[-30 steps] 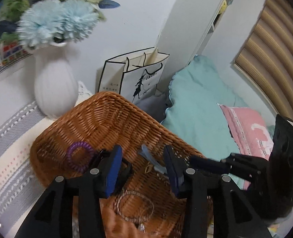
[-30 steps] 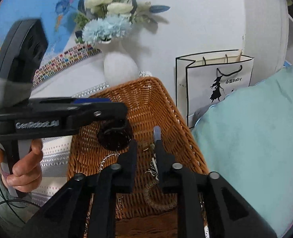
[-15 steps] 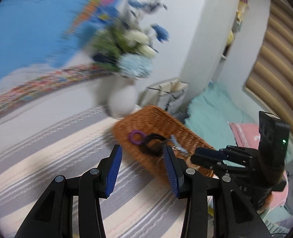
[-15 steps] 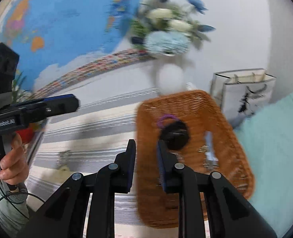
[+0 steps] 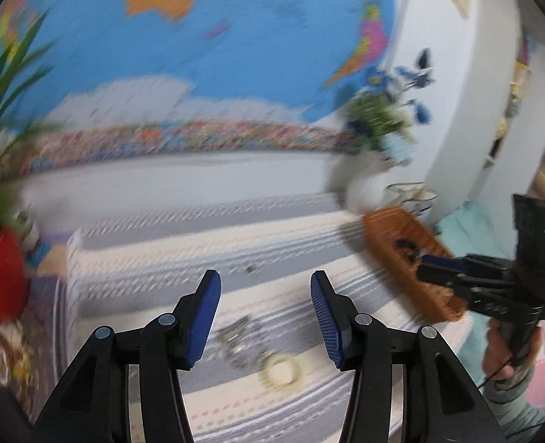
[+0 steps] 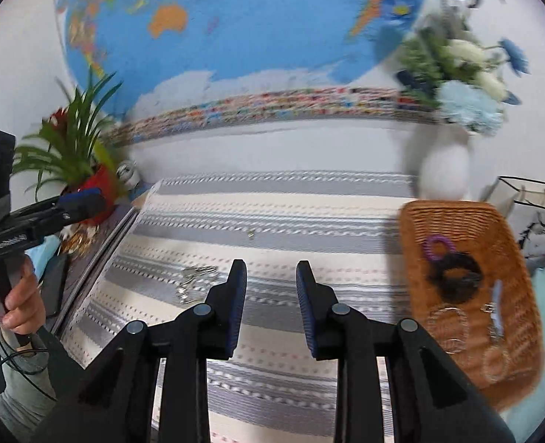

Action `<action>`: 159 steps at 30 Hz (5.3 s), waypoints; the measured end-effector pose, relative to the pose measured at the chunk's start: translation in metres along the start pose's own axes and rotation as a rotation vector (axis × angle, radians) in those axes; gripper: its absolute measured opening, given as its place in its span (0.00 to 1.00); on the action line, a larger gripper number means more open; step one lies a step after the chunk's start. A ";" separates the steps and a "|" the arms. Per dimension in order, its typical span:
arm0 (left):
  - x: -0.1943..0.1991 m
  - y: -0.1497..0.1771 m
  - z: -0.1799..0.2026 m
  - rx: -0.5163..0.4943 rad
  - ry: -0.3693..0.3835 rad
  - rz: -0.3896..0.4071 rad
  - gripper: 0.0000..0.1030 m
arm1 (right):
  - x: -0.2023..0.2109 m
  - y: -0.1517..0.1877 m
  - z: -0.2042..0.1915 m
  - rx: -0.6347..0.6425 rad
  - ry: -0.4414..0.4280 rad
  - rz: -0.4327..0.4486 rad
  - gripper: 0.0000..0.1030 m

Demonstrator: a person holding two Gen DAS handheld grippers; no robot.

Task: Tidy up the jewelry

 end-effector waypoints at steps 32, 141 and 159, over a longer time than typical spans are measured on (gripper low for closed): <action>-0.153 0.053 -0.048 -0.015 0.022 -0.336 0.40 | -0.149 0.033 -0.043 0.055 -0.172 -0.188 0.30; -0.062 -0.030 0.081 -0.236 -0.009 -0.046 0.09 | -0.001 0.032 0.027 0.139 0.134 0.069 0.11; -0.135 -0.074 0.281 -0.485 0.100 -0.077 0.09 | 0.051 0.067 0.195 -0.154 0.266 0.089 0.11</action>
Point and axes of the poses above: each gripper's, at about its wrist camera, not at the fingertips, and x roughly against the way its jaws point, z to its right, y to its underside, the point moved 5 cm from there along -x, roughly the way its jaws point, and after that the axes turned 13 degrees about -z, right-handed, at the moved point
